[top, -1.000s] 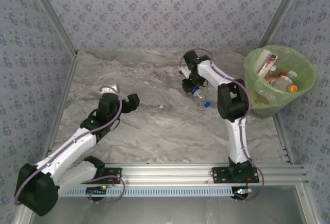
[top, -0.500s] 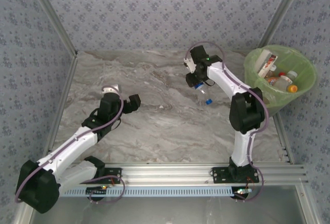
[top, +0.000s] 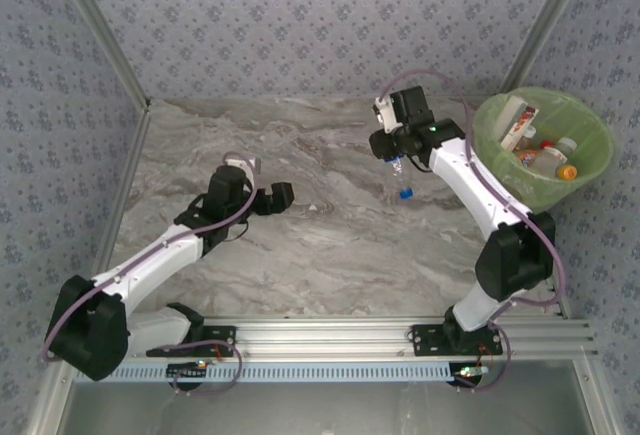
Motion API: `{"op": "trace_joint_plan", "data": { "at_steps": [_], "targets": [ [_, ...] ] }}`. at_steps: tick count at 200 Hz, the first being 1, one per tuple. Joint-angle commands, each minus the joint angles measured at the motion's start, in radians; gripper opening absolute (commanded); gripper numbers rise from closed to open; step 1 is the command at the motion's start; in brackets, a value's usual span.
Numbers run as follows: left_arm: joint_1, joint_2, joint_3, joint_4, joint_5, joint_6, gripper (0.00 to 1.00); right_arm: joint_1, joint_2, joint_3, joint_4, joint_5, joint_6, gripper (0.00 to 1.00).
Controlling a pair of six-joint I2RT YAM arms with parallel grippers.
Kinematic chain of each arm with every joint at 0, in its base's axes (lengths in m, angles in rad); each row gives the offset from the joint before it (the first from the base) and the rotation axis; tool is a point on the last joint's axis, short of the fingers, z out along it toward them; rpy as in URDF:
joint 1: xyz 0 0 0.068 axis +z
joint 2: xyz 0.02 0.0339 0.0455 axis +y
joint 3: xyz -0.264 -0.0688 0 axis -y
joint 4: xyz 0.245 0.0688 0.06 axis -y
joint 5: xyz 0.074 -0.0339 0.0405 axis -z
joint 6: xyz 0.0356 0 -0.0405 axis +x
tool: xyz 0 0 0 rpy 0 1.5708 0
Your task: Put the plastic bottles in the bin
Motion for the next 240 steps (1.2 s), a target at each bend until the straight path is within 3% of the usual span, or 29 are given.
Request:
{"op": "trace_joint_plan", "data": {
  "at_steps": [1,83,158,218,240],
  "targets": [
    [-0.048,0.029,0.069,0.030,0.069,0.059,0.99,-0.006,-0.077,-0.021,0.025,-0.017,0.050,0.40],
    [-0.153,0.104,0.139,0.123,0.132,0.089,0.99,-0.106,-0.306,-0.047,0.089,-0.059,0.075,0.40],
    [-0.167,0.138,0.158,0.142,0.167,0.115,0.99,-0.412,-0.483,-0.026,0.113,-0.070,0.052,0.41],
    [-0.168,0.174,0.183,0.134,0.171,0.129,0.99,-0.642,-0.490,-0.031,0.246,-0.070,0.089,0.40],
    [-0.169,0.185,0.194,0.129,0.173,0.132,0.99,-0.683,-0.460,-0.012,0.305,0.011,0.072,0.41]
  ]
}}
